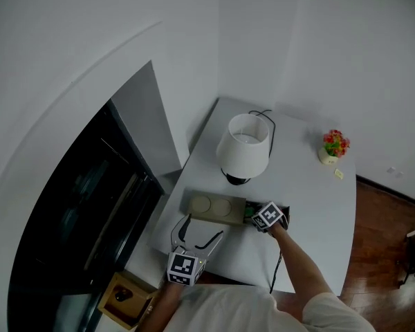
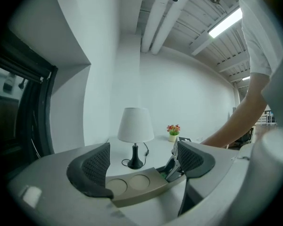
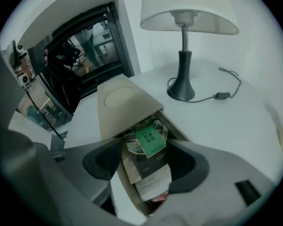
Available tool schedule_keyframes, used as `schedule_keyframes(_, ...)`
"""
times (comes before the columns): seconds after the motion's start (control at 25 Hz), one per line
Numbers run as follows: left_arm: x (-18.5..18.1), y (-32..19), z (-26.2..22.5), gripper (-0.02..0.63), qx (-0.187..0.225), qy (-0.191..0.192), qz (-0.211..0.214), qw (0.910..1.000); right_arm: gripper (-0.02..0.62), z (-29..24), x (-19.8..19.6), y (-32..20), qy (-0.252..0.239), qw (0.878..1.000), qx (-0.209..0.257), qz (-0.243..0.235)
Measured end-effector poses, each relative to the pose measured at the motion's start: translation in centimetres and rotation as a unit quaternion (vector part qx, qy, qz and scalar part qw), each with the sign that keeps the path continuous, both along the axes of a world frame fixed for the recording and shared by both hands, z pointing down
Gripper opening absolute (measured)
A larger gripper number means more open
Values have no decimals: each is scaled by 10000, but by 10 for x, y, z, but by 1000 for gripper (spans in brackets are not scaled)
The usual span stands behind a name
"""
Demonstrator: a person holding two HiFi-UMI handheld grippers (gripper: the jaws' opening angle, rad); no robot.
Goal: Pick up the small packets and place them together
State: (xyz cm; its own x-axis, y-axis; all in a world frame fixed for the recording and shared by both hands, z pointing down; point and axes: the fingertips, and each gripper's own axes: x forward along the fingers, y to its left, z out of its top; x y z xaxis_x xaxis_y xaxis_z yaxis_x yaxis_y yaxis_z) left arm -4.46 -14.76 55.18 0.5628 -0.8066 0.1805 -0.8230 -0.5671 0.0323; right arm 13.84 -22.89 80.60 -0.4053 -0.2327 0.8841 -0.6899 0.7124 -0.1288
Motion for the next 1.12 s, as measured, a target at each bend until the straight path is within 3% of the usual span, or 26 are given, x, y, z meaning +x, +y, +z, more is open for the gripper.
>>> schedule_keyframes(0.28,-19,4,8,437,-59,-119,-273,9995,249,16,0,-9,486,9984,-45,-293)
schedule_keyframes(0.52,-23,6,3,437,-65,-15,-339,9994,93,0,2,-8,593,9977,154,-275)
schedule_keyframes(0.64,-22,5,4,437,-89,-15,-290,9995,87,-21,12,-2,554,9978,325,-178)
schedule_keyframes(0.72,-18,5,6,437,-106,-12,-225,9997,86,-34,19,5,412,9982,435,-53)
schedule_keyframes(0.96,-3,6,10,437,-108,44,22,9999,86,-90,21,27,-609,9918,757,824)
schedule_keyframes(1.12,0,5,11,437,-150,75,66,9998,86,-119,13,33,-686,9863,1195,906)
